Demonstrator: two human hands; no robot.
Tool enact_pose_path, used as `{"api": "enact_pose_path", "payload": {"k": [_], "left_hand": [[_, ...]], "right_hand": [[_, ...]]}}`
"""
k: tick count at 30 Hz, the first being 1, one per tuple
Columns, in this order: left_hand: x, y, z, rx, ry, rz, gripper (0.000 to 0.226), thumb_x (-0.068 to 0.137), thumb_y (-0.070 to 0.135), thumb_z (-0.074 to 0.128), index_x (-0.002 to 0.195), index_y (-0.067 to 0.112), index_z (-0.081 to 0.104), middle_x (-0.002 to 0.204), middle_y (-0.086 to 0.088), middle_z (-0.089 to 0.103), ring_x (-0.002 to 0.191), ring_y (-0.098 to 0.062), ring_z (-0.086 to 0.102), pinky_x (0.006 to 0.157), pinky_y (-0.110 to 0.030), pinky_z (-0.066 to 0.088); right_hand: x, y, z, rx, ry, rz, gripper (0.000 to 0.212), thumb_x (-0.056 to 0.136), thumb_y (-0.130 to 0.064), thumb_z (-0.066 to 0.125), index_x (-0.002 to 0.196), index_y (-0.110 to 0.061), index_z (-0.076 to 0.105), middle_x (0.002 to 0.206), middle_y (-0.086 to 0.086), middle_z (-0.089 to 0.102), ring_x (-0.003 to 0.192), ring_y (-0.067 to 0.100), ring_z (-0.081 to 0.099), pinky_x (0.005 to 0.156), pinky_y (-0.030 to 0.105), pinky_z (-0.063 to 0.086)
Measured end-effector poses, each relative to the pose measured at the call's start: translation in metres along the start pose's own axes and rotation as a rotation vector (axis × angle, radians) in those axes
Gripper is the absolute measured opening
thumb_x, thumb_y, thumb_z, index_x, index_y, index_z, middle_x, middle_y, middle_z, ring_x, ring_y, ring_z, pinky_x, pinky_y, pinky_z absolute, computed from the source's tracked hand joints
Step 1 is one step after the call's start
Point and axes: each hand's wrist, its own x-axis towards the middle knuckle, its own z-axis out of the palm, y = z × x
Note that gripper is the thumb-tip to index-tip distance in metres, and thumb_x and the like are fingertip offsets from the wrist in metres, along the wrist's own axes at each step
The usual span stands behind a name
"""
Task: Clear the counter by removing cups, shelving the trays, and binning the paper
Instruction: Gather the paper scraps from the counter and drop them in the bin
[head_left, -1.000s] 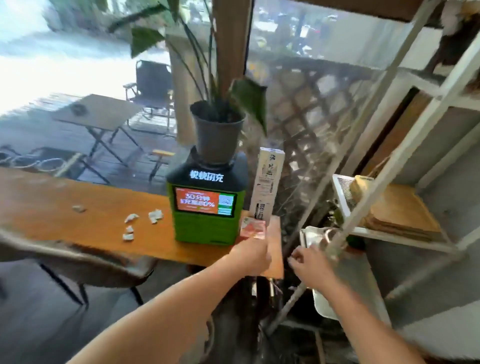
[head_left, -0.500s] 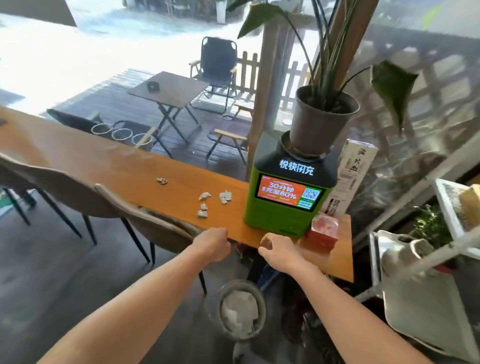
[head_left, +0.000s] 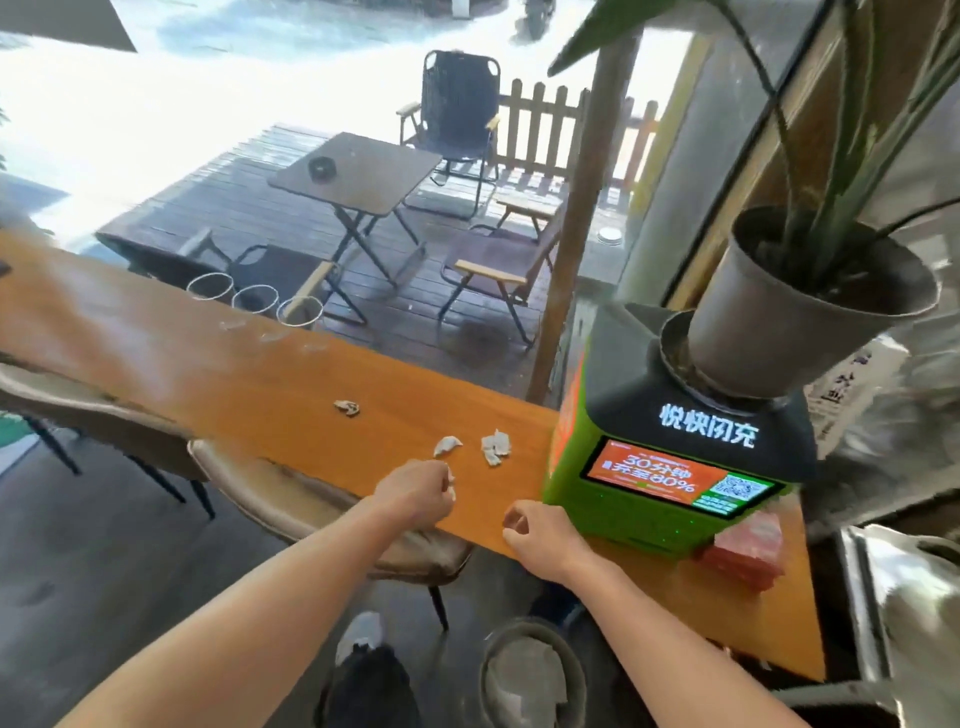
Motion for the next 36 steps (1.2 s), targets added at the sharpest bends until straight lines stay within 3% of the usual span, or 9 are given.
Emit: {"api": "enact_pose_path", "payload": {"k": [2,9,13,22,24,27,29,33,36], "left_hand": [[0.034,-0.025,-0.015,0.005,-0.011,0.011,0.019,0.088,0.023,0.049,0.100,0.018,0.063,0.097,-0.005,0.067,0.086,-0.026,0.063,0.071,-0.035,0.054],[0.142,-0.152,-0.047,0.010,0.040,-0.049,0.019,0.091,0.017,0.046,0.107,0.017,0.056,0.099,-0.007,0.061,0.076,-0.027,0.062,0.056,-0.036,0.049],[0.180,-0.205,-0.057,0.012,0.154,-0.090,0.035,0.093,0.031,0.055,0.125,0.015,0.049,0.119,-0.014,0.053,0.103,-0.037,0.059,0.075,-0.044,0.051],[0.225,-0.242,-0.054,-0.068,0.084,-0.011,0.045,0.094,0.046,0.057,0.129,0.020,0.047,0.122,-0.013,0.048,0.102,-0.034,0.057,0.081,-0.047,0.054],[0.230,-0.244,-0.051,-0.071,0.081,0.035,0.041,0.094,0.044,0.057,0.126,0.020,0.049,0.118,-0.012,0.049,0.099,-0.033,0.057,0.080,-0.045,0.053],[0.234,-0.245,-0.046,-0.053,0.069,0.093,0.029,0.097,0.037,0.055,0.119,0.018,0.052,0.111,-0.009,0.049,0.094,-0.027,0.055,0.078,-0.041,0.053],[0.234,-0.243,-0.042,-0.014,0.053,0.125,0.025,0.099,0.032,0.051,0.116,0.014,0.052,0.110,-0.010,0.053,0.095,-0.027,0.054,0.078,-0.039,0.051],[0.238,-0.234,-0.042,0.052,-0.020,0.165,0.015,0.099,0.024,0.046,0.101,0.010,0.050,0.106,-0.012,0.054,0.094,-0.031,0.054,0.079,-0.042,0.047],[0.239,-0.222,-0.047,0.038,-0.041,0.216,0.007,0.098,0.020,0.046,0.096,0.013,0.048,0.100,-0.008,0.053,0.086,-0.026,0.053,0.073,-0.035,0.044]], "right_hand": [[0.030,-0.017,0.004,0.043,0.009,0.029,0.021,0.090,-0.028,0.055,0.105,-0.021,0.069,0.098,0.001,0.066,0.090,0.021,0.064,0.074,0.031,0.054],[0.139,-0.083,0.044,0.110,0.167,0.267,0.025,0.092,-0.023,0.057,0.110,-0.010,0.068,0.107,0.010,0.068,0.099,0.026,0.063,0.083,0.035,0.052],[0.180,-0.112,0.071,0.072,0.213,0.320,0.030,0.095,-0.027,0.056,0.123,-0.016,0.060,0.116,0.005,0.061,0.106,0.023,0.059,0.084,0.035,0.049],[0.223,-0.126,0.093,-0.018,0.321,0.461,0.061,0.097,-0.036,0.059,0.152,-0.025,0.035,0.143,0.008,0.042,0.129,0.025,0.045,0.100,0.037,0.049],[0.233,-0.121,0.095,-0.078,0.318,0.451,0.052,0.098,-0.033,0.059,0.146,-0.025,0.041,0.137,0.008,0.043,0.124,0.025,0.045,0.094,0.036,0.049],[0.244,-0.112,0.103,-0.152,0.289,0.400,0.023,0.102,-0.022,0.045,0.122,-0.017,0.055,0.110,0.002,0.045,0.099,0.023,0.046,0.075,0.033,0.044],[0.247,-0.111,0.107,-0.189,0.282,0.363,0.022,0.102,-0.023,0.034,0.104,-0.013,0.054,0.092,-0.003,0.044,0.087,0.023,0.047,0.067,0.035,0.037],[0.246,-0.114,0.102,-0.140,0.244,0.369,0.015,0.099,-0.009,0.044,0.106,-0.006,0.056,0.107,0.007,0.050,0.091,0.028,0.051,0.078,0.039,0.047],[0.238,-0.114,0.090,-0.040,0.300,0.403,0.010,0.094,-0.006,0.054,0.102,-0.006,0.060,0.106,0.008,0.050,0.090,0.026,0.055,0.080,0.038,0.051]]}}
